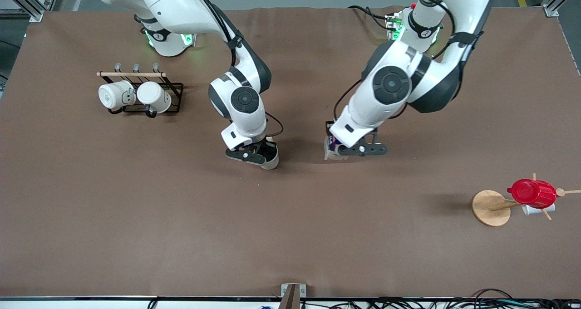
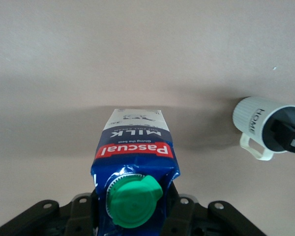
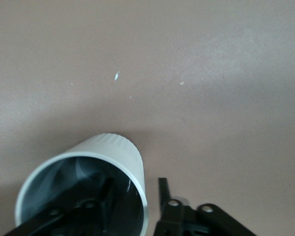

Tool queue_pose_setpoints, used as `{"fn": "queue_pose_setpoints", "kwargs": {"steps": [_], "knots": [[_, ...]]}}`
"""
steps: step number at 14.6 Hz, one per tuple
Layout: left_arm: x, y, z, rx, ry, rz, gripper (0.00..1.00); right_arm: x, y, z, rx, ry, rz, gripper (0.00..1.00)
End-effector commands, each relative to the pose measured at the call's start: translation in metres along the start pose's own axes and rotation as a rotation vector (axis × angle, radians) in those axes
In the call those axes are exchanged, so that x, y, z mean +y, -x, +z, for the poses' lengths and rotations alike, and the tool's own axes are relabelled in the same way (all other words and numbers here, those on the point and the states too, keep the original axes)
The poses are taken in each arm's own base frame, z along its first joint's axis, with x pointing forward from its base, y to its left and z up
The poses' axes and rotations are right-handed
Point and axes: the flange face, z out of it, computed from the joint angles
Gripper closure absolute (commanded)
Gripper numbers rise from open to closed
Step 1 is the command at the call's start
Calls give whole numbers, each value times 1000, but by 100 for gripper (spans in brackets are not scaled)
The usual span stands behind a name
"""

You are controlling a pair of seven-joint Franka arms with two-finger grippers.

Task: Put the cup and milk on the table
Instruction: 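Carry the mug and carton toward the table middle with both grippers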

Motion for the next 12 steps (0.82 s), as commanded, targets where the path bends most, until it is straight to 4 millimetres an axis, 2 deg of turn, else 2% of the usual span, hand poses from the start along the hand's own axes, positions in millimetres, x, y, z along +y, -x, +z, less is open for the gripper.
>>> {"fn": "queue_pose_setpoints", "kwargs": {"steps": [1, 3, 5, 6, 7, 9, 12], "knots": [[22, -6, 3, 8, 1, -55, 53, 24, -22, -65, -2, 7, 43, 0], [51, -5, 14, 7, 13, -90, 53, 56, -42, -124, -8, 7, 47, 0], [74, -9, 20, 19, 28, -128, 53, 95, -64, -171, -7, 0, 66, 0], [84, -9, 24, 24, 30, -142, 53, 117, -74, -193, -6, 0, 61, 0], [94, -6, 29, 25, 34, -148, 53, 149, -90, -216, 0, -4, 53, 0], [108, 1, 40, 19, 33, -147, 53, 203, -113, -252, 15, -15, 14, 0], [123, 10, 54, 18, 35, -125, 53, 276, -129, -297, 30, -16, -6, 0]]}}
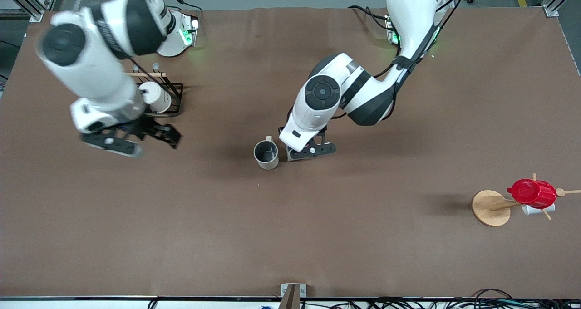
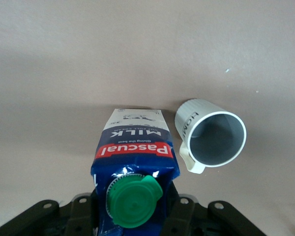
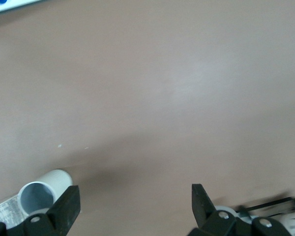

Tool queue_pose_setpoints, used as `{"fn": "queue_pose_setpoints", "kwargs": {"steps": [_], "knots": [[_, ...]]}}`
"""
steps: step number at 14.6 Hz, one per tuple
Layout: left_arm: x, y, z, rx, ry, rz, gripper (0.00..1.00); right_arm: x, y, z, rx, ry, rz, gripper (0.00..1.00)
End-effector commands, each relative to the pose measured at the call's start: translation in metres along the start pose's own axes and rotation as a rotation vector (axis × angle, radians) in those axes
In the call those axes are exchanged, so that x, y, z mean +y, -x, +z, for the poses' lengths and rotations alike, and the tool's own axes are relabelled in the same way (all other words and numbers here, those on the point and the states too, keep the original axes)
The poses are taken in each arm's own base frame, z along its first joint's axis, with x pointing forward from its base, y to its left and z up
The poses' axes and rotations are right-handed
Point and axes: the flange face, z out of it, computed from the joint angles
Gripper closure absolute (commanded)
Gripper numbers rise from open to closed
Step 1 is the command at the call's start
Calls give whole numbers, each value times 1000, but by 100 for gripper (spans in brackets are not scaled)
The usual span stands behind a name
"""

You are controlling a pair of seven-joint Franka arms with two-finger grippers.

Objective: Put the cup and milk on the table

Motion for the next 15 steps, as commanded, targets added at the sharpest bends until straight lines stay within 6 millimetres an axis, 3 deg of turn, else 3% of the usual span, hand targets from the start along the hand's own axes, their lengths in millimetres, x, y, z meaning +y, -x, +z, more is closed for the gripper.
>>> {"fn": "queue_pose_setpoints", "kwargs": {"steps": [1, 4, 5, 6, 9, 10, 12, 15], "knots": [[15, 4, 9, 27, 0, 3, 53, 58, 0, -34, 6, 6, -42, 0], [21, 8, 23, 43, -13, 6, 38, 101, -6, -72, -3, 12, -18, 0], [21, 9, 24, 50, -20, 5, 16, 111, -8, -92, -11, 10, -21, 0], [22, 10, 26, 55, -27, 7, 0, 118, -8, -112, -21, 12, -39, 0], [19, 10, 13, 93, -57, 29, 0, 131, -8, -142, -24, 15, -46, 0], [16, 10, 4, 109, -74, 37, 0, 143, -12, -142, -25, 14, -25, 0], [3, 7, -29, 137, -106, 35, 0, 138, -11, -140, -28, 17, -47, 0], [-44, -24, -104, 205, -125, 26, 0, 139, -12, -140, -21, 16, -45, 0]]}}
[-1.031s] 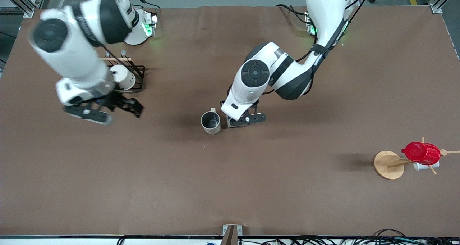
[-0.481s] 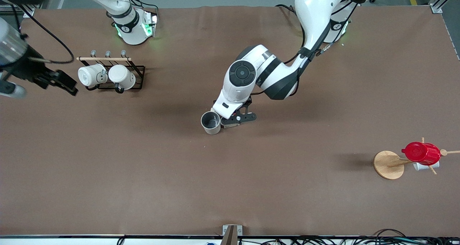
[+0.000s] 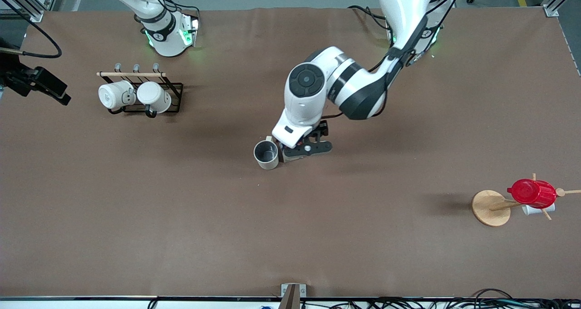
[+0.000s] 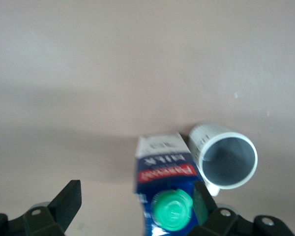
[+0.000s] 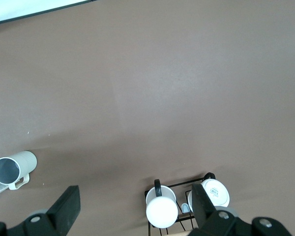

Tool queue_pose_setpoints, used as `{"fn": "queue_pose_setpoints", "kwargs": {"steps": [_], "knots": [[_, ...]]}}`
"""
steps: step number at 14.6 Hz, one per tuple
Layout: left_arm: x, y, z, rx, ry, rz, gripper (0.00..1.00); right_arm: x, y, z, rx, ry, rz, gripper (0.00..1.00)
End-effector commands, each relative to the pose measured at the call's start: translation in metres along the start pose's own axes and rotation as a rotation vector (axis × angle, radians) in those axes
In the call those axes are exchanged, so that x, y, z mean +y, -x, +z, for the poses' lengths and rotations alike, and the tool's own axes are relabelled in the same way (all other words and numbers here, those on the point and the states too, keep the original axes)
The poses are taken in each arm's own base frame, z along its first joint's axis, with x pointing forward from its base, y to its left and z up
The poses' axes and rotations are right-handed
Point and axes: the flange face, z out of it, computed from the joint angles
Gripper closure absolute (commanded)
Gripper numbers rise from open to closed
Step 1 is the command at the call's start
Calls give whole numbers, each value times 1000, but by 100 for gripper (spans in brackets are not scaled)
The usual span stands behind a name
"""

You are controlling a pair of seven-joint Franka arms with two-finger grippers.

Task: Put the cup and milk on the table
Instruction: 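Set the carton beside the mug and open the left gripper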

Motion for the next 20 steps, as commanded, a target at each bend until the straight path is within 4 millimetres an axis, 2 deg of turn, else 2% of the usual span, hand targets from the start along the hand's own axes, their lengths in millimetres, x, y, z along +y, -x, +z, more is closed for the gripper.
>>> {"fn": "queue_pose_setpoints", "kwargs": {"steps": [1, 2, 3, 5, 8, 9, 11, 13, 15, 16, 18, 20], "knots": [[-58, -29, -73, 70, -28, -9, 0, 3, -4, -2, 10, -1, -5, 0], [-89, -47, -99, 100, -25, -53, 0, 12, -11, 6, -2, 1, 13, 0], [-116, -59, -123, 116, -17, -90, 0, 30, -16, 8, -5, 1, 45, 0], [-168, -74, -158, 110, -44, -104, 0, 32, -21, 12, -1, 0, 26, 0], [-244, -87, -189, 71, -80, -82, 0, 41, -22, 10, 0, 0, 25, 0], [-270, -86, -200, 53, -94, -67, 0, 42, -21, 9, -3, 1, -16, 0], [-320, -82, -213, 12, -95, -27, 0, 48, -22, 9, -7, -4, -74, 0], [-376, -80, -213, -18, -87, -12, 0, 48, -20, 11, -25, -2, -80, 0], [-416, -61, -213, -51, -6, 14, 0, 47, -19, 11, -25, -2, -78, 0], [-429, -50, -214, -55, 0, 3, 0, 48, -20, 11, -25, -2, -77, 0], [-432, -27, -219, -52, -6, 36, 0, 48, -20, 11, -25, -2, -77, 0], [-432, -19, -217, -55, -16, 45, 0, 48, -20, 11, -26, 0, -77, 0]]}}
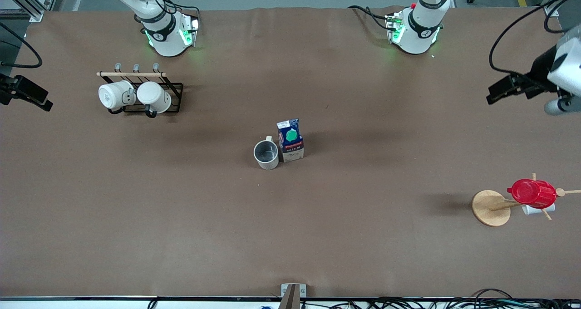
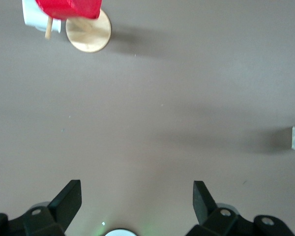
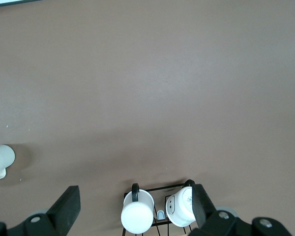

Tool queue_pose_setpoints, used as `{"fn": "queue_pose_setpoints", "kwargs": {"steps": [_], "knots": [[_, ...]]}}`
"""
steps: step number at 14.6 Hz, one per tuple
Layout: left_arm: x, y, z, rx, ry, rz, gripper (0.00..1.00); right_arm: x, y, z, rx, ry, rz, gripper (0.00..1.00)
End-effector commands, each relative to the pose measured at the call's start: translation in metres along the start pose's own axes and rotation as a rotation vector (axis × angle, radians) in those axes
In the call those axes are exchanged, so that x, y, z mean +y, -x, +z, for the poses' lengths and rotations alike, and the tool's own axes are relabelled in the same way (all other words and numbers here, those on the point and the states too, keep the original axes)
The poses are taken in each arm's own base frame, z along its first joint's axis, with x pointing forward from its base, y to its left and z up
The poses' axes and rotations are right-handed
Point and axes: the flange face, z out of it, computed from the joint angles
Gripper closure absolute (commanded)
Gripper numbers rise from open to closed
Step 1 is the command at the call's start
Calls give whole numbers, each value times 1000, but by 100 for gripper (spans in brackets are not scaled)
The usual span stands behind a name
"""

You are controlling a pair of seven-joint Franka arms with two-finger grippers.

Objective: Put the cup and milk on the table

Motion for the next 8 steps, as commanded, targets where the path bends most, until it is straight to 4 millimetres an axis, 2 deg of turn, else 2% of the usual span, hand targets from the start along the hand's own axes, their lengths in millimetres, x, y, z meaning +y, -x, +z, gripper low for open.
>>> {"fn": "queue_pose_setpoints", "kwargs": {"steps": [1, 3, 4, 6, 8], "knots": [[12, 30, -2, 24, -3, 41, 0, 1, 1, -4, -3, -9, -11, 0], [22, 36, -7, 42, -42, 75, 0, 1, 2, -3, -7, -8, -11, 0], [21, 36, -7, 42, -52, 88, 0, 1, 2, -2, -14, -8, -13, 0], [17, 34, -11, 45, -48, 153, 0, 0, 3, -2, -14, -8, -14, 0], [2, 30, -11, 38, -37, 134, 0, 4, 2, -2, -16, -7, -8, 0]]}}
